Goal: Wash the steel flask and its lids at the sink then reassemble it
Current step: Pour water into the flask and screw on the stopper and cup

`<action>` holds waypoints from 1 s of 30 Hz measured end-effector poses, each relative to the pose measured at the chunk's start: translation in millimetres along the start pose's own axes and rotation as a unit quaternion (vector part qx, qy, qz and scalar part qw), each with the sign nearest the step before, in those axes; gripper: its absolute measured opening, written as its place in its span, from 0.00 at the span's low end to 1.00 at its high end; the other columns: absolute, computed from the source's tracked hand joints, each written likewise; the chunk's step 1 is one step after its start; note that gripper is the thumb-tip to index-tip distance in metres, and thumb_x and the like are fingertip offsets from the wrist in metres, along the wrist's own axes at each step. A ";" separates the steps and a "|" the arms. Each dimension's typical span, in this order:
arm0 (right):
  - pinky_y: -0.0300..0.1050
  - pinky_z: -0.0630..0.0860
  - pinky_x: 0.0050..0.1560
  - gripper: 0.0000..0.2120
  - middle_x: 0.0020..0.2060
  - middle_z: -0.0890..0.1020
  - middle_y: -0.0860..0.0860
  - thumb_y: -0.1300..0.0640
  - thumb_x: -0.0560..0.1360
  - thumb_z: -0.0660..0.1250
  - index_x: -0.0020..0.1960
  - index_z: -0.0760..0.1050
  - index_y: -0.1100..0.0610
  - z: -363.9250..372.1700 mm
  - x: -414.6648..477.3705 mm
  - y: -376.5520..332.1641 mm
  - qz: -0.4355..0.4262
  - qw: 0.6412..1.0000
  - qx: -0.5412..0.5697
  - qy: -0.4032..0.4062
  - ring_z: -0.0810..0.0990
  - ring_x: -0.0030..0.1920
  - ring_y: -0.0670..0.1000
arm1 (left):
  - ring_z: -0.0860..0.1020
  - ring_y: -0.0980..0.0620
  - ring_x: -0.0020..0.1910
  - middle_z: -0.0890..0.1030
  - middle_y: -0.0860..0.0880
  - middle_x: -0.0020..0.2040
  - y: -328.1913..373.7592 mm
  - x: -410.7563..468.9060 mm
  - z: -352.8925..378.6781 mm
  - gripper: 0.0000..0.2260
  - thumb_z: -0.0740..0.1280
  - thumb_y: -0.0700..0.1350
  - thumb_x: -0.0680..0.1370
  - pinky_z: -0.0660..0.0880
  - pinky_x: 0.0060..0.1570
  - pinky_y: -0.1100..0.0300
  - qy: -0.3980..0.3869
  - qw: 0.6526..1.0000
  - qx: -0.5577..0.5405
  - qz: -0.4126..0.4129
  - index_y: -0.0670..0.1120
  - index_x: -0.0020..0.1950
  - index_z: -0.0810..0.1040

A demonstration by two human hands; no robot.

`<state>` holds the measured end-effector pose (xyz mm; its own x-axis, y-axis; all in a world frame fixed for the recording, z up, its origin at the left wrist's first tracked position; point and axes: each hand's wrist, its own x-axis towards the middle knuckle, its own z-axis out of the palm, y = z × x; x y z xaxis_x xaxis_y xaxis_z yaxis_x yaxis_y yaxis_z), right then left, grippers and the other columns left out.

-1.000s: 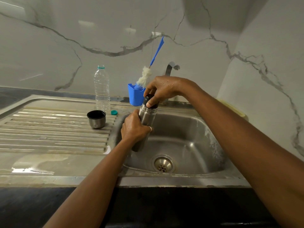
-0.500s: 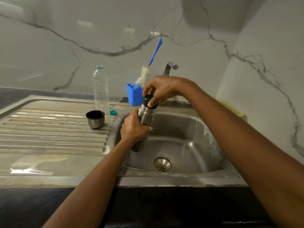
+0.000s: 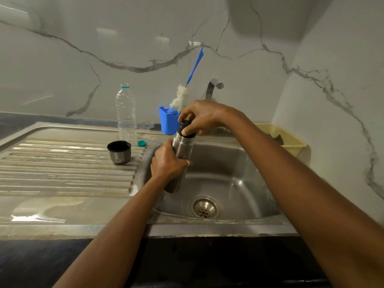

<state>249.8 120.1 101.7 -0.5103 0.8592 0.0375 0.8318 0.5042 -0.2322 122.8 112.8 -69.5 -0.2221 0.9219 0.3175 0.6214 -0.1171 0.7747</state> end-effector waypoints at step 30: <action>0.40 0.65 0.33 0.24 0.31 0.71 0.45 0.30 0.74 0.65 0.35 0.64 0.48 34.6 -1.4 -7.3 0.075 0.980 -0.091 0.161 0.72 0.32 0.45 | 0.77 0.51 0.49 0.77 0.53 0.50 2.3 0.7 -0.4 0.30 0.83 0.50 0.65 0.78 0.52 0.52 -0.003 1.000 0.005 -0.015 0.52 0.60 0.71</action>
<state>236.8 112.2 69.6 -0.3084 0.8933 0.3271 0.9322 0.3522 -0.0829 123.8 113.0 -67.3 -0.2357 0.9271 0.2915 0.6219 -0.0866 0.7783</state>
